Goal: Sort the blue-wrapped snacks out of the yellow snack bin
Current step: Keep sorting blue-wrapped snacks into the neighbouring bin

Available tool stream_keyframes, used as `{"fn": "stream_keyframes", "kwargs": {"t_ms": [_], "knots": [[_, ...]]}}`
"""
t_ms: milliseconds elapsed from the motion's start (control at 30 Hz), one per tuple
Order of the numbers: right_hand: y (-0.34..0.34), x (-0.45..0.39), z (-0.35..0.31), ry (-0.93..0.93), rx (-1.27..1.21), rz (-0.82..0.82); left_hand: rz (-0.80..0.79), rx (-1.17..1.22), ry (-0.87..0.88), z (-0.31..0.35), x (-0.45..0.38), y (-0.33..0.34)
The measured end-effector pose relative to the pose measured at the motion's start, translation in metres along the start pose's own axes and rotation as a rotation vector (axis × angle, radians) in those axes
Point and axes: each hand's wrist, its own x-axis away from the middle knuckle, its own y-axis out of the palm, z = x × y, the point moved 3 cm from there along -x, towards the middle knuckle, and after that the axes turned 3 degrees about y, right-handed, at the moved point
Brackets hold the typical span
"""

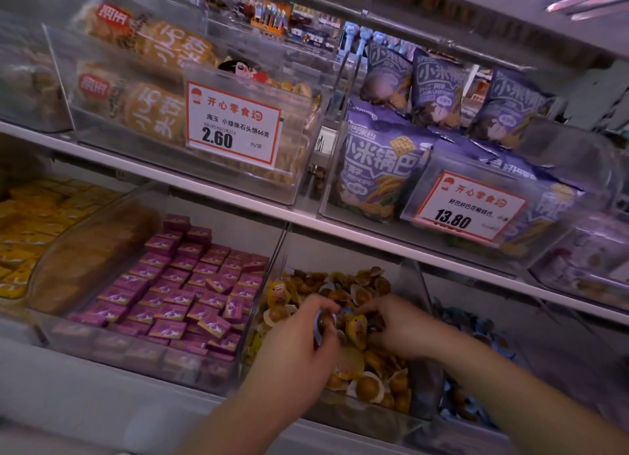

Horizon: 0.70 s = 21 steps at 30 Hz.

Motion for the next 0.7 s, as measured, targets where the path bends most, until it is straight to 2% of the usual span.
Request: {"fn": "stream_keyframes", "kwargs": {"t_ms": [133,233,367,467,600,700], "knots": [[0.003,-0.013,0.0,0.004,-0.014,0.004,0.032,-0.015,-0.07,-0.01,-0.008,-0.006],[0.001,-0.022,0.001,0.013,0.015,0.081,0.067,0.051,-0.112,-0.016,-0.012,-0.013],[-0.028,-0.027,0.002,0.025,0.241,0.16,0.071,0.057,-0.096,-0.02,-0.01,-0.015],[-0.034,-0.031,-0.014,-0.043,0.068,0.253,0.085,0.067,-0.09,-0.021,-0.013,-0.013],[0.016,-0.038,-0.041,-0.226,0.132,-0.015,0.116,0.083,-0.093,-0.021,-0.016,-0.012],[0.02,-0.039,-0.033,-0.235,0.101,0.049,0.11,0.057,-0.071,-0.022,-0.014,-0.014]]}}
